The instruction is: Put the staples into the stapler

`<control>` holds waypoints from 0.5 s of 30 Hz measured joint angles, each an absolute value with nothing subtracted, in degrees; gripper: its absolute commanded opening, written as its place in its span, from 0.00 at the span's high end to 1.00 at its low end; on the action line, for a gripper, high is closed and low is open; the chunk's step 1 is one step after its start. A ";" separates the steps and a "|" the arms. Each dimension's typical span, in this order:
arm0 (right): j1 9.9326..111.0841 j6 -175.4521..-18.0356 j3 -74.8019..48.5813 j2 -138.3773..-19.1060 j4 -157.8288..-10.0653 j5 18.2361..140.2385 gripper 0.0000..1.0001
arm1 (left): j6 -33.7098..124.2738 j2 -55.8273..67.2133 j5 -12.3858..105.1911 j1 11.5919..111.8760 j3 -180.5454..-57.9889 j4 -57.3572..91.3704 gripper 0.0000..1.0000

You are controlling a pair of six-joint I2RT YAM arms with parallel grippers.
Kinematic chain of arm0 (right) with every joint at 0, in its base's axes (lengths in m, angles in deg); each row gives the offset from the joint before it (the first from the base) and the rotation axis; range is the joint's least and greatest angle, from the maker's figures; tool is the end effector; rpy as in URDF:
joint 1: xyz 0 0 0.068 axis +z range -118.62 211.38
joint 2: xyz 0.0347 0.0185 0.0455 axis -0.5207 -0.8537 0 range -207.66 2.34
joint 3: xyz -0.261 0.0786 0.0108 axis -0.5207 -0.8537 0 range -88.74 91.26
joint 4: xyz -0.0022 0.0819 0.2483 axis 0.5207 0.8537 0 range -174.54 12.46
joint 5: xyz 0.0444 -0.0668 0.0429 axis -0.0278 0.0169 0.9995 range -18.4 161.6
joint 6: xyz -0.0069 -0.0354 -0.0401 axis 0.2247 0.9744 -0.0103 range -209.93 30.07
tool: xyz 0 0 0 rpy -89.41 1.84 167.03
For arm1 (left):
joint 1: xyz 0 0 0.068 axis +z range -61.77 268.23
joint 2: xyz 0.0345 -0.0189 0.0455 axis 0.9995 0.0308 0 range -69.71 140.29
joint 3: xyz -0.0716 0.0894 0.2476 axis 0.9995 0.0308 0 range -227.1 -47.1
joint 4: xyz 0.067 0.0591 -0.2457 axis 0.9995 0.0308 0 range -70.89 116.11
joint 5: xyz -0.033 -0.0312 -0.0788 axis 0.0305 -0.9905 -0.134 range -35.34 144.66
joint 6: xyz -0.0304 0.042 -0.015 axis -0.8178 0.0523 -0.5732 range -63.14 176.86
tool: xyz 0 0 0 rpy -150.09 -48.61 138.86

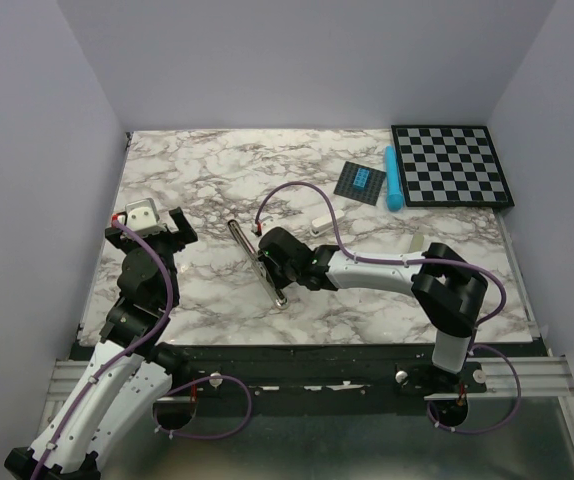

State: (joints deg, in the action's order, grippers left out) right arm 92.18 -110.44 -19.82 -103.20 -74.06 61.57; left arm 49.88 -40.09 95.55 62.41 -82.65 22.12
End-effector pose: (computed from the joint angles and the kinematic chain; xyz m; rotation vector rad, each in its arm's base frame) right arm 0.1994 0.3439 0.1899 -0.7569 2.3062 0.4596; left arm 0.1261 -0.0352 0.3340 -0.3186 1.4994 0.0861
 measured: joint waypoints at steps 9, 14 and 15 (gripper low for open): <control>92.18 -110.44 -19.93 -102.10 -74.06 61.55 0.84 | 49.86 -40.09 95.53 62.41 -82.65 22.12 0.01; 92.18 -110.68 -19.95 -101.30 -74.15 61.64 0.84 | 49.86 -40.09 95.53 62.41 -82.65 22.12 0.01; 92.18 -110.81 -19.95 -101.30 -74.15 61.77 0.84 | 49.86 -40.09 95.53 62.41 -82.65 22.12 0.01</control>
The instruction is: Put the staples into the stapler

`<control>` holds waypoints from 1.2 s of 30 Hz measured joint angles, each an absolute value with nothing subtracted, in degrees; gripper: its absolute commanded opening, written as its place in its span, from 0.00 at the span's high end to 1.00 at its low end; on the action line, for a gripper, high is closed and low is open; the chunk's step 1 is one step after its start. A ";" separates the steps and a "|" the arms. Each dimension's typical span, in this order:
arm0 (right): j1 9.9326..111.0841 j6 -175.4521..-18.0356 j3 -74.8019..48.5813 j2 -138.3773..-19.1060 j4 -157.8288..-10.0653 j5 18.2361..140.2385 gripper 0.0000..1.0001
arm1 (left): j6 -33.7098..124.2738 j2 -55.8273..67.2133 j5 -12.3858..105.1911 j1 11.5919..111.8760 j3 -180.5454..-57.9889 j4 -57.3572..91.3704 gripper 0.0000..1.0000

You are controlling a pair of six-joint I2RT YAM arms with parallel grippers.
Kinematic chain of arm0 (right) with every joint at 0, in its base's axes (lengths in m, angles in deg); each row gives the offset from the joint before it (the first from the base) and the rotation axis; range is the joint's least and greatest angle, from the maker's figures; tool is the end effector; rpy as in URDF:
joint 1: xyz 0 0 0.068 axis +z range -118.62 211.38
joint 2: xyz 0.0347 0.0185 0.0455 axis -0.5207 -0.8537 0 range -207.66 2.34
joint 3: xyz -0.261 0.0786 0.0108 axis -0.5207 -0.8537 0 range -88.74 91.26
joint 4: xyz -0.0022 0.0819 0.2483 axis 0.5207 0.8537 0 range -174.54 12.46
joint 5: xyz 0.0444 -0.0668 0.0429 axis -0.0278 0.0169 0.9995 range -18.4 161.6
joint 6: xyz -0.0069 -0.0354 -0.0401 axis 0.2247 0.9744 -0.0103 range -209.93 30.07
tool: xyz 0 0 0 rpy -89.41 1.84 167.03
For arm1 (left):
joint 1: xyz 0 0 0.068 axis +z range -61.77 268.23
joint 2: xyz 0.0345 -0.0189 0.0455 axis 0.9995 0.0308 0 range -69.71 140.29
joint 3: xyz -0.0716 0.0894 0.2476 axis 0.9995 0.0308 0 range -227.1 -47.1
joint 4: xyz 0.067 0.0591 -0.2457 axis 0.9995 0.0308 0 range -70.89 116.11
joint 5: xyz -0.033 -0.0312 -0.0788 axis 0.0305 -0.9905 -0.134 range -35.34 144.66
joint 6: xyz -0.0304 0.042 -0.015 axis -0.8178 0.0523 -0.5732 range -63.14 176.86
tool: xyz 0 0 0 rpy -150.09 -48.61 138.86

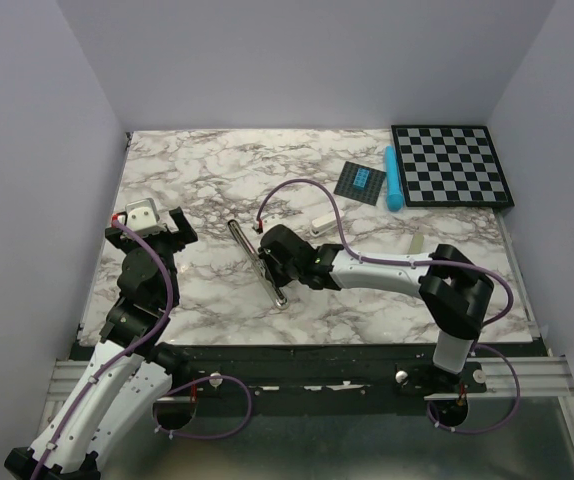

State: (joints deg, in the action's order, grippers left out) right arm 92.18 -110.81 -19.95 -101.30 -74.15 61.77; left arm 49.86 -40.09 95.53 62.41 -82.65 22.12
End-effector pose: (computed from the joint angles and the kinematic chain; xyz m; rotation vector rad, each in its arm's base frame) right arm 0.1979 0.3414 0.2018 -0.7391 2.2842 0.4902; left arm 0.1261 -0.0352 0.3340 -0.3186 1.4994 0.0856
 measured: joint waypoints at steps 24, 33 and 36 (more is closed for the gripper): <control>92.18 -111.36 -19.95 -103.42 -74.08 61.95 0.85 | 49.88 -40.09 95.53 62.67 -82.65 22.12 0.01; 92.20 -111.34 -19.95 -103.42 -73.97 61.31 0.85 | 49.86 -40.09 95.53 62.67 -82.65 22.12 0.01; 92.20 -111.29 -19.95 -103.42 -73.78 60.79 0.85 | 49.88 -40.09 95.53 62.67 -82.65 22.12 0.01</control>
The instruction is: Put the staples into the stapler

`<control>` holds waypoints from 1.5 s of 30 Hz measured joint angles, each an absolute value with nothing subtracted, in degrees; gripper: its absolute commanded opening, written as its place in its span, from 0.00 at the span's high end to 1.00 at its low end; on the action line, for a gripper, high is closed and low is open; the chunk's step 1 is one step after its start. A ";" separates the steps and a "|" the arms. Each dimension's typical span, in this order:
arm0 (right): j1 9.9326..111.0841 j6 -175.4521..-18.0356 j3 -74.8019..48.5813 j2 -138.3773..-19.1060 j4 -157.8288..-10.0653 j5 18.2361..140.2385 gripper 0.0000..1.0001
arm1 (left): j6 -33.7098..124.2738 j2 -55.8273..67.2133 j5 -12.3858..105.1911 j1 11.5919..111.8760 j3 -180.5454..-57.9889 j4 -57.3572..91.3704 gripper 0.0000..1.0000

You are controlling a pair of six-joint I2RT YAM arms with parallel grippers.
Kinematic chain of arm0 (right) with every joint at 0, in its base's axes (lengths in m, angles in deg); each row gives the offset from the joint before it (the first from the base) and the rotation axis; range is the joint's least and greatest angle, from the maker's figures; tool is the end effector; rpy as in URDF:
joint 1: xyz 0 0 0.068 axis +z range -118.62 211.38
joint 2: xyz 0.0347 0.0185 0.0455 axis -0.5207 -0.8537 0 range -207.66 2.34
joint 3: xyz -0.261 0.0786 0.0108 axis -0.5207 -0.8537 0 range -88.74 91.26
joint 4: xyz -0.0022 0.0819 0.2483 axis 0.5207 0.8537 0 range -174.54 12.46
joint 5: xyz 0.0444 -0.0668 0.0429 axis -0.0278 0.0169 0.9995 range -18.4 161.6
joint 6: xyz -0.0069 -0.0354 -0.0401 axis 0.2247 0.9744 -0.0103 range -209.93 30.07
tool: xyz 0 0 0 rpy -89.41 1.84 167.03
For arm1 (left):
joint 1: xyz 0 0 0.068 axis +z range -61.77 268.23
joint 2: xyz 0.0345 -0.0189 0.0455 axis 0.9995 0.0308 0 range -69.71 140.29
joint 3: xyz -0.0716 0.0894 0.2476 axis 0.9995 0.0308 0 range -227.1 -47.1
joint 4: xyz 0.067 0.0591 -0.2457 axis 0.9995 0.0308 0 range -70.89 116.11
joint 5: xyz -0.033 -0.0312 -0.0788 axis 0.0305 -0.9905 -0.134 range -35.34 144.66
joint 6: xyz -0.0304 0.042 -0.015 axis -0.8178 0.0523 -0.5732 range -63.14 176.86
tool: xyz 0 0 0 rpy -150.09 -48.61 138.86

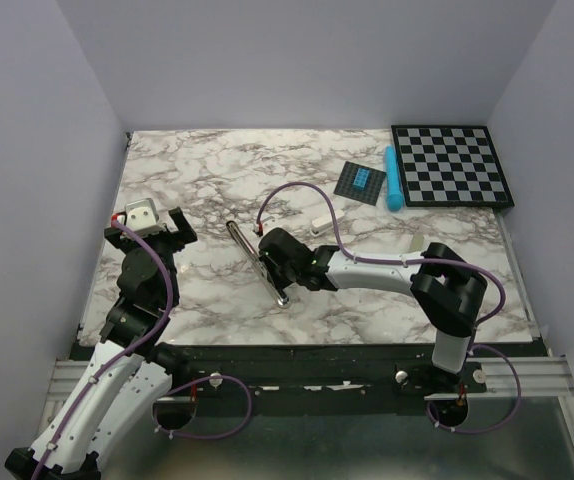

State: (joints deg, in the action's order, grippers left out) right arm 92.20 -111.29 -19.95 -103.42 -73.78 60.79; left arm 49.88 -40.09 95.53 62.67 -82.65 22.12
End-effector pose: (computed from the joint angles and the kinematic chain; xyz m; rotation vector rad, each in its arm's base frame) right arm 0.1994 0.3433 0.1875 -0.7369 2.3180 0.4444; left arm 0.1263 -0.0346 0.3340 -0.3218 1.4988 0.0895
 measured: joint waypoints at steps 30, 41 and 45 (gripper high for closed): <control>92.15 -110.59 -19.21 -103.46 -71.50 59.28 0.53 | 49.79 -40.09 95.15 62.67 -82.65 22.12 0.01; 91.30 -109.70 -14.46 -104.14 -69.84 56.92 0.51 | 49.79 -40.09 95.13 62.67 -82.65 22.12 0.01; 91.30 -109.35 -13.59 -105.54 -69.17 56.46 0.51 | 49.81 -40.09 95.13 62.67 -82.65 22.12 0.01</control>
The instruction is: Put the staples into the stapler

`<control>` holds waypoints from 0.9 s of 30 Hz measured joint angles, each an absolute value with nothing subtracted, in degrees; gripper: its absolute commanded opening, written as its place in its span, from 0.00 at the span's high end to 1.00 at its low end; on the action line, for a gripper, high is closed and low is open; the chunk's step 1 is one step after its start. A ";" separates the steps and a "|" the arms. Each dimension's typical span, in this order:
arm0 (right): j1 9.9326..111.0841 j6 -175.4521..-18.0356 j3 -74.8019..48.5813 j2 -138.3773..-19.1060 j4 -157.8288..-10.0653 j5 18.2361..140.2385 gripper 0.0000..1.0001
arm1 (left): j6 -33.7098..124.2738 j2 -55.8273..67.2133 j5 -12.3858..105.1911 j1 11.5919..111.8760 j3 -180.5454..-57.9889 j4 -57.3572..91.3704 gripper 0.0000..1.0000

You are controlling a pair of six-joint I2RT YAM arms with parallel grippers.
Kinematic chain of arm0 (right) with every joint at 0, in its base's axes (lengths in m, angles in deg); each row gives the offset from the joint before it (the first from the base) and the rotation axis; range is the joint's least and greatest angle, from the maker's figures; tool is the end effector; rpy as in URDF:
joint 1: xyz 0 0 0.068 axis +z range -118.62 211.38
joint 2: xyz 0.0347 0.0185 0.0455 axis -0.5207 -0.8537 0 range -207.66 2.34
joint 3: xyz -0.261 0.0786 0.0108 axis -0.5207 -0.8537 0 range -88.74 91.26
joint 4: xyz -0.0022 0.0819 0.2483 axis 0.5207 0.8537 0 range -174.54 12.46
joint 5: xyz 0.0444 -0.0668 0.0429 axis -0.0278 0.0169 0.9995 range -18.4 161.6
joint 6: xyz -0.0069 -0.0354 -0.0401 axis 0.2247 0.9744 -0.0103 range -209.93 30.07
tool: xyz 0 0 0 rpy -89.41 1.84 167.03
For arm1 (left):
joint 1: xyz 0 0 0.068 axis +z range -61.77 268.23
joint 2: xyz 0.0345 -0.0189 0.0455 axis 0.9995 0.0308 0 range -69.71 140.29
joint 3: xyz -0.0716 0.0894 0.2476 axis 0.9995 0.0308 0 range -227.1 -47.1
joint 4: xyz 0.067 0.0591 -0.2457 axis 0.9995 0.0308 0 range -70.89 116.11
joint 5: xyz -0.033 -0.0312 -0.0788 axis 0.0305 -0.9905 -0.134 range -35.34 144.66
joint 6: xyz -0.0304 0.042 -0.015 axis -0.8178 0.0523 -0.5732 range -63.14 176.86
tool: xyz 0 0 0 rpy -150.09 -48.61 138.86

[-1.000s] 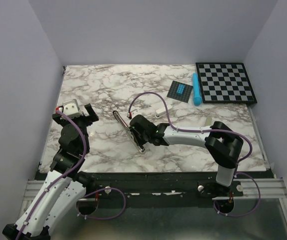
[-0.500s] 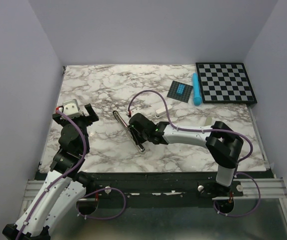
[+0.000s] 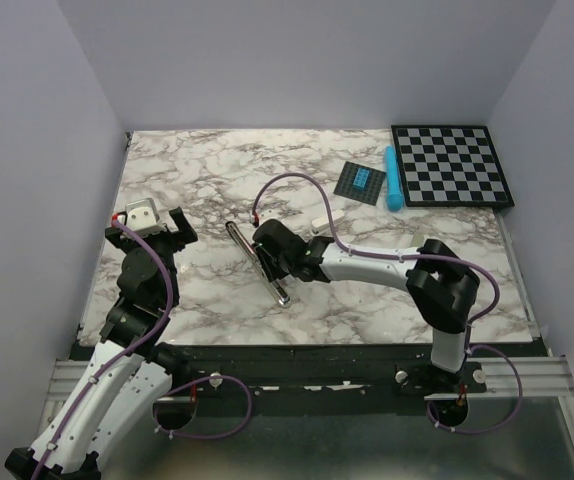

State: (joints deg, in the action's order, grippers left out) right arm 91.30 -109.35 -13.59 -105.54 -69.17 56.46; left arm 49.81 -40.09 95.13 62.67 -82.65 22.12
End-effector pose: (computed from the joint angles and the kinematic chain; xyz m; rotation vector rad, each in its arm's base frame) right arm 0.2147 0.3519 0.2021 -0.7150 2.2905 0.3407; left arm 0.1263 -0.0349 0.3340 -0.3172 1.4994 0.0832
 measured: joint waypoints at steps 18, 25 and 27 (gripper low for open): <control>91.30 -109.37 -13.68 -107.59 -66.04 56.24 0.51 | 49.77 -39.85 95.09 62.67 -82.65 22.12 0.01; 91.30 -109.46 -14.59 -106.89 -65.97 56.48 0.51 | 49.73 -39.54 95.07 62.67 -82.65 22.12 0.01; 91.30 -109.61 -15.40 -106.08 -65.63 56.85 0.51 | 49.73 -39.36 95.07 62.67 -82.65 22.12 0.01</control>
State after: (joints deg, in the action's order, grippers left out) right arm 91.30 -109.61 -15.40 -106.08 -65.63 56.85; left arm 49.73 -39.36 95.07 62.67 -82.65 22.12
